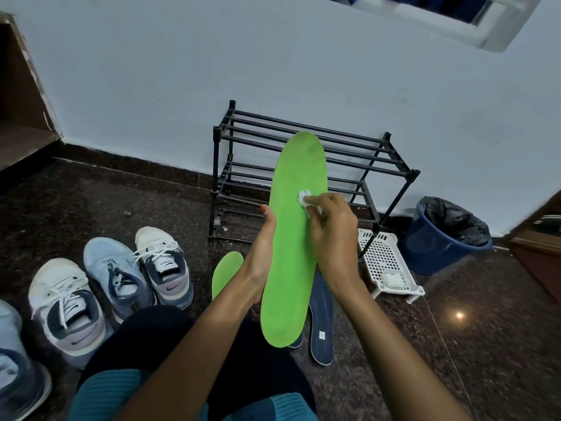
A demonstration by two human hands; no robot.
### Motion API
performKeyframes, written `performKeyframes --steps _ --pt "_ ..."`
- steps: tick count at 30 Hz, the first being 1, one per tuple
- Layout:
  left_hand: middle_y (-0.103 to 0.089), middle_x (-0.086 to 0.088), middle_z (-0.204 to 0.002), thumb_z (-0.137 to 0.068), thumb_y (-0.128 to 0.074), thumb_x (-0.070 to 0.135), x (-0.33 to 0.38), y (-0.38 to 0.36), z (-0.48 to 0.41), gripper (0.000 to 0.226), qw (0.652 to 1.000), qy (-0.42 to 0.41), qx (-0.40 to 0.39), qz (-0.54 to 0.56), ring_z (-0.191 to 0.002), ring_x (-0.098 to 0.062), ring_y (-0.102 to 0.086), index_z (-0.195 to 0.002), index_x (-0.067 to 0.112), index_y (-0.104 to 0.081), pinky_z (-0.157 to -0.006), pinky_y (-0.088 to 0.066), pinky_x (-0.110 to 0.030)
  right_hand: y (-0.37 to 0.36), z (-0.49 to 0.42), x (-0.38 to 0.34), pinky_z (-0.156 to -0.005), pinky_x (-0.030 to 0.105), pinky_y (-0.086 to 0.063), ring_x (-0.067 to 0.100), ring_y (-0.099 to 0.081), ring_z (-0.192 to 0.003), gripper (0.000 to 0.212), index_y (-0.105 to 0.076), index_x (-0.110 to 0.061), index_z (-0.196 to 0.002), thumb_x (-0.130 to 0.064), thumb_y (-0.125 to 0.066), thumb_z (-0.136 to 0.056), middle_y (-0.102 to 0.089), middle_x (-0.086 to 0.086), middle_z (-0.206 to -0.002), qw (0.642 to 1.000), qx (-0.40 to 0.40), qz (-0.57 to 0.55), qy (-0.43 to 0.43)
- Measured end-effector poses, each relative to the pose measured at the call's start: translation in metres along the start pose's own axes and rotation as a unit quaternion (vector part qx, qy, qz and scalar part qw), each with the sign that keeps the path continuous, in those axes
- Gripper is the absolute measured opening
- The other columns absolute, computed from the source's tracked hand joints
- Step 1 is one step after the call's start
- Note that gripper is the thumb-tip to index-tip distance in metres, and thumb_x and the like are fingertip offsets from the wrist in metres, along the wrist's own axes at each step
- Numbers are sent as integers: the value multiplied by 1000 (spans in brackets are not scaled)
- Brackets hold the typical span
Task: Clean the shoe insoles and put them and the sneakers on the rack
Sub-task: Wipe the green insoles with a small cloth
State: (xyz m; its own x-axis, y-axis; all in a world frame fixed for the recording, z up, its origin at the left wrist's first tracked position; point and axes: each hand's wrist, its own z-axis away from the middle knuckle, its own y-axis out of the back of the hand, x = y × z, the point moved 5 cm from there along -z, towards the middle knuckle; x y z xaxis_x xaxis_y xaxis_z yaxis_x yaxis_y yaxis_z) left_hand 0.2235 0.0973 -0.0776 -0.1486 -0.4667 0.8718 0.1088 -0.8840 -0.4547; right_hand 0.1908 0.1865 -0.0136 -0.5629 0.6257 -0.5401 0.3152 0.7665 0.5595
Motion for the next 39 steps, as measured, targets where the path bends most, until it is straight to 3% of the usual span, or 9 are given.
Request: performKeyframes --steps 3,8,15,21,25,29,33,36,39 --pt "-52 -5 -135 -81 -20 76 3 3 1 86 999 -7 33 -32 -126 -15 -46 -135 14 -47 -112 -31 -36 -8 25 -13 -70 25 -45 22 -57 -78 19 -68 -3 -96 5 -59 -81 -61 7 -87 999 -33 -31 24" --pt "-60 -1 -88 -96 -18 57 1 10 -2 65 998 -4 63 -6 -84 -10 -58 -112 9 -58 -84 -45 -25 -16 57 -21 -72 28 -43 22 -59 -80 20 -69 -8 -95 -4 -55 -80 -61 4 -87 995 -62 -71 24" --pt "-47 -13 -141 -56 -39 92 -2 8 1 108 997 16 81 8 -128 -28 -46 -131 16 -54 -111 -31 -49 -10 28 -10 -69 28 -44 24 -56 -80 19 -68 -3 -98 2 -58 -84 -57 5 -90 999 -43 -21 7" --pt "-52 -18 -134 -91 -17 66 1 13 1 77 996 12 84 -6 -122 -27 -52 -126 9 -54 -105 -38 -38 -17 38 -16 -71 32 -48 22 -57 -80 20 -69 -4 -98 3 -59 -82 -60 7 -88 997 -56 -46 10" --pt "-68 -20 -109 -85 -19 76 -1 17 -2 94 998 27 58 27 -102 -27 -67 -137 0 -38 -89 -50 -33 -17 59 -26 -71 14 -40 8 -52 -77 20 -70 -5 -94 -4 -58 -78 -61 7 -84 992 -79 -98 21" --pt "-56 -18 -131 -73 -28 87 -4 16 -5 102 996 37 74 35 -115 -29 -58 -138 11 -44 -98 -46 -46 -13 47 -14 -70 28 -47 21 -57 -80 18 -70 -5 -96 -1 -60 -81 -59 8 -86 995 -81 -53 15" --pt "-74 -7 -81 -92 -16 65 -8 12 -8 74 998 28 43 48 -74 -18 -71 -102 11 -65 -63 -57 -29 -14 41 -10 -71 29 -45 26 -55 -82 19 -69 -3 -99 0 -57 -84 -58 9 -90 998 -59 -12 5" --pt "-68 -16 -111 -83 -21 79 -7 19 -11 88 997 26 58 45 -99 -24 -67 -120 9 -58 -83 -54 -36 -18 55 -17 -71 24 -41 23 -56 -79 22 -69 -3 -97 -5 -54 -82 -58 7 -87 996 -67 -53 6" --pt "-71 -21 -95 -85 -12 74 -4 25 -13 87 995 17 70 63 -86 -30 -70 -111 7 -62 -74 -56 -35 -19 75 -25 -74 10 -40 9 -55 -79 21 -70 -5 -95 -3 -57 -78 -59 2 -85 992 -72 -104 -2"
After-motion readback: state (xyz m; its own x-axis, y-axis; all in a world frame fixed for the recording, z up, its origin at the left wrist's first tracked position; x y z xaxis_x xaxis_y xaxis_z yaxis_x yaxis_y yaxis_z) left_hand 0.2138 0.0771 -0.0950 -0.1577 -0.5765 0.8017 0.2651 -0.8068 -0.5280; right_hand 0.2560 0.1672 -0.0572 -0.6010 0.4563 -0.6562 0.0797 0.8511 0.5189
